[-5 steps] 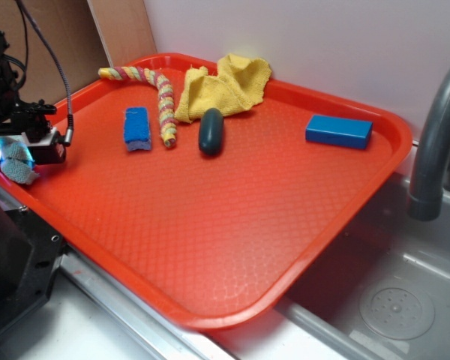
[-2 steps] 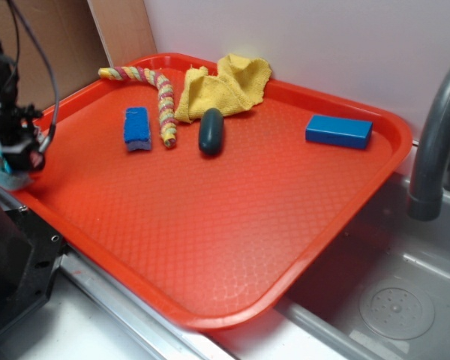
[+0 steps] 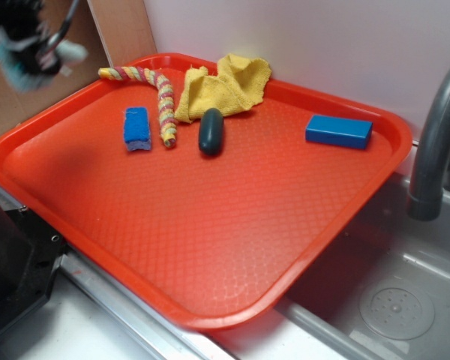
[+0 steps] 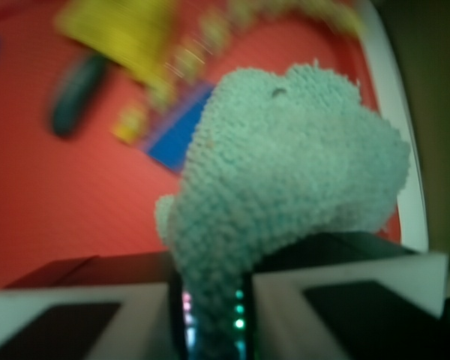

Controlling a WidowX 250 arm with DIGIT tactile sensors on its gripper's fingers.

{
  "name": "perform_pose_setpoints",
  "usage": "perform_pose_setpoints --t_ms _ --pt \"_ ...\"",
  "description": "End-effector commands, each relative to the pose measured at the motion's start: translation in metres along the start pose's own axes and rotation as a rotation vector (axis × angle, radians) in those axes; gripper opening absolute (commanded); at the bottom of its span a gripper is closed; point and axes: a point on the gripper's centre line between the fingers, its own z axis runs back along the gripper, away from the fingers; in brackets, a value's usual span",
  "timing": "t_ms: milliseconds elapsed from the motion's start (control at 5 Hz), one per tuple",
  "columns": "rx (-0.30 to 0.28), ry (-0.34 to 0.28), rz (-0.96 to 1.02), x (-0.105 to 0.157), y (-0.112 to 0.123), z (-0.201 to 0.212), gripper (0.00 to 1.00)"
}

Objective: Grab the blue cloth.

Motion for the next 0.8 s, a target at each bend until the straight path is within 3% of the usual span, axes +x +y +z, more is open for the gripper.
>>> perform_pose_setpoints --t_ms 0,400,600 --pt "0.025 -0.036 -0.202 0.012 -0.045 0.056 0.00" --pt "0.049 -0.058 -0.175 -0.012 -0.042 0.061 0.00" --pt "0.035 -0.054 -0.181 -0.016 -0.046 0.060 0.00"
